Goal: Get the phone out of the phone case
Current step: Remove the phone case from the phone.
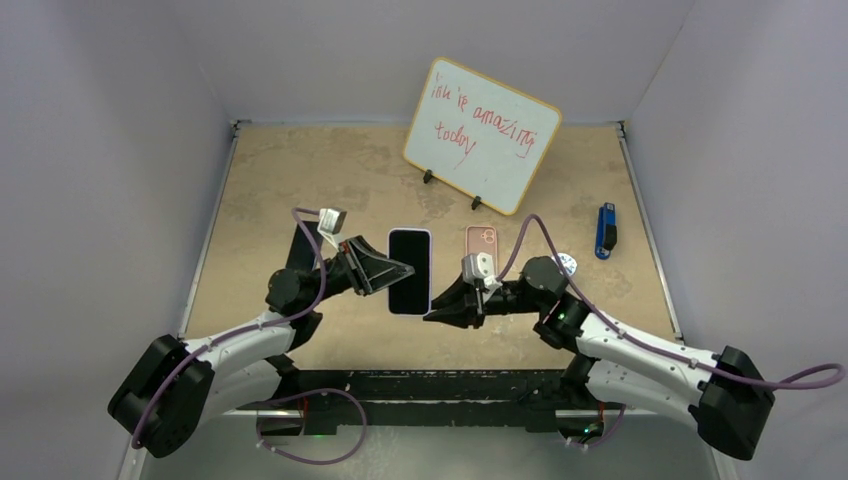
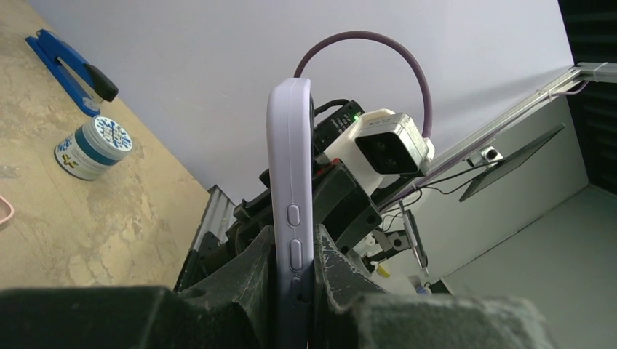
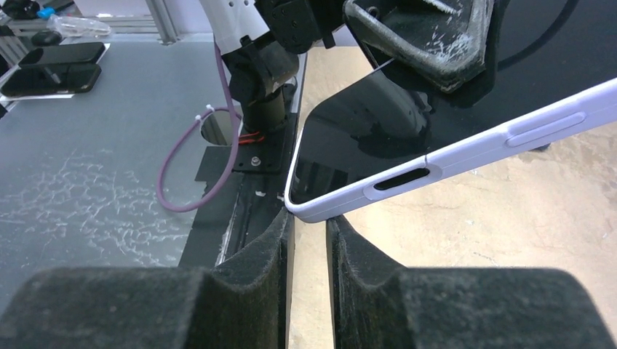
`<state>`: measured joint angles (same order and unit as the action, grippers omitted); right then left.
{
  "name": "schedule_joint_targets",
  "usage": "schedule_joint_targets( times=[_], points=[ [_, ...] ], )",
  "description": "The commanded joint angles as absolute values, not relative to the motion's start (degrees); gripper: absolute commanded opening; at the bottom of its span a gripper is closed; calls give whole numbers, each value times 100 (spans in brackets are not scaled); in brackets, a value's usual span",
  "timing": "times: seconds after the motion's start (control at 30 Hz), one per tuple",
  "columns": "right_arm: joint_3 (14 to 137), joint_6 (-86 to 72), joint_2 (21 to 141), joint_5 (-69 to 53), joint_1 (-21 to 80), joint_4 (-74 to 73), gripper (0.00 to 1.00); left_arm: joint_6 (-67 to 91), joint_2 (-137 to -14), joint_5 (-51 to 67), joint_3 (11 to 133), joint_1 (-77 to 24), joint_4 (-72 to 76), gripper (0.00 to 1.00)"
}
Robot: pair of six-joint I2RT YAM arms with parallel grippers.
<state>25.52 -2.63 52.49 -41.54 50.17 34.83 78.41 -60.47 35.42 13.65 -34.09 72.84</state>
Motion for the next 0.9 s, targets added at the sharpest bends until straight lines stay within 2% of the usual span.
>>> schedule_joint_targets(
  times=[0.0, 0.07, 0.2, 0.27, 0.47, 0.87],
  points=[
    [2826, -305, 5457, -3514, 4917, 3449, 0, 8169, -5896, 3638, 1581, -3498, 8026, 0],
    [2847, -482, 5490, -3647, 4909, 3481, 5, 7948, -5826, 3612, 1595, -3498, 7822, 0],
    [2667, -1082, 5407, -3951, 4921, 3963, 29, 7159, -5520, 3391, 1662, -3496, 6824, 0],
    [2541, -1321, 5340, -3972, 4913, 4207, 35, 6911, -5393, 3274, 1690, -3491, 6482, 0],
    [2459, -1578, 5323, -4096, 4913, 4437, 38, 6819, -5425, 3265, 1767, -3491, 6381, 0],
    [2409, -1304, 5509, -4864, 4919, 4295, 56, 6671, -5392, 3146, 1775, -3497, 6295, 0]
  ],
)
